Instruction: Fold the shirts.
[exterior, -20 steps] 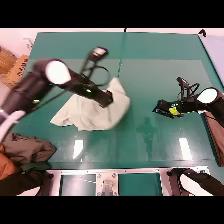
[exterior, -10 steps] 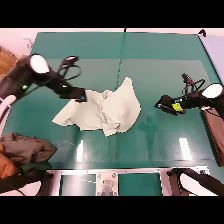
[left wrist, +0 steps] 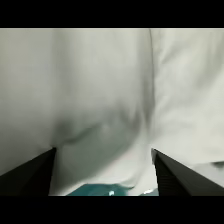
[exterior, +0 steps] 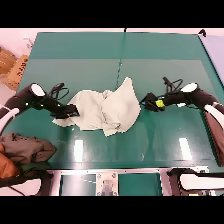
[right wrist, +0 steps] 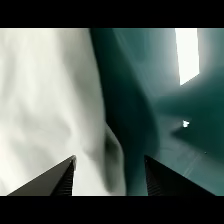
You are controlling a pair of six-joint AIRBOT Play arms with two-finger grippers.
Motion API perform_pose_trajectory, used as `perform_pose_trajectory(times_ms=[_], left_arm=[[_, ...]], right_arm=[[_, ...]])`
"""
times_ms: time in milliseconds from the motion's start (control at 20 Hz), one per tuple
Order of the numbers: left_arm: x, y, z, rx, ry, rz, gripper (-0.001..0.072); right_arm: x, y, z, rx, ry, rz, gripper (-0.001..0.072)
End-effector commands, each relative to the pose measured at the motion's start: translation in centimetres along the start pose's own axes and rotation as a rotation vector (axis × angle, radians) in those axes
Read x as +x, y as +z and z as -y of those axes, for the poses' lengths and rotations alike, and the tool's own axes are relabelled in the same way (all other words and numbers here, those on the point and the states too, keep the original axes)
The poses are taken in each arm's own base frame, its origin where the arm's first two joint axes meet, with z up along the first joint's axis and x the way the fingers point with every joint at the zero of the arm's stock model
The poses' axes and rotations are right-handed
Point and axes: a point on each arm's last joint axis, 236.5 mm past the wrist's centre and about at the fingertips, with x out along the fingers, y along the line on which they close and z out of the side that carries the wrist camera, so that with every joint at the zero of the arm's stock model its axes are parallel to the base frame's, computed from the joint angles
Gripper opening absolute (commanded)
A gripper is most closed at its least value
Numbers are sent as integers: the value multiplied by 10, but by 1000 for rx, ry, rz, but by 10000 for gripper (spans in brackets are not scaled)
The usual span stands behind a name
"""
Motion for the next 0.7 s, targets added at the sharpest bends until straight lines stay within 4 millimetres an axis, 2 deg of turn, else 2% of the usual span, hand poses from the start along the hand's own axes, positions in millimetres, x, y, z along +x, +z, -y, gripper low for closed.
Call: perform_pose_trajectory(times_ms=[0, 50, 100, 150, 250, 350, 400, 500, 550, 650], left_arm=[[23, 0, 6, -57, -86, -3, 434], [24, 0, 6, -41, -91, -2, 180], [22, 1, 10, -30, -102, -3, 26], [17, 3, 14, -20, -116, -10, 28], [-4, 17, 28, 36, -126, 13, 27], [-46, 43, 51, 130, -120, 120, 26], [-76, 57, 65, 185, -108, 201, 26], [-153, 82, 98, 296, -70, 409, 26], [-197, 87, 116, 364, -44, 516, 26], [-276, 83, 138, 451, 47, 688, 26]], right_arm=[[36, 6, -21, -49, 45, -60, 469], [38, 7, -27, -69, 51, -71, 312], [36, 10, -33, -94, 58, -70, 112], [32, 14, -39, -109, 67, -64, 13], [14, 25, -54, -142, 94, -54, 11], [-21, 42, -73, -186, 124, -1, 10], [-46, 52, -86, -215, 138, 56, 10], [-110, 69, -113, -275, 158, 208, 10], [-145, 73, -127, -311, 164, 294, 10], [-223, 72, -151, -329, 178, 478, 11]])
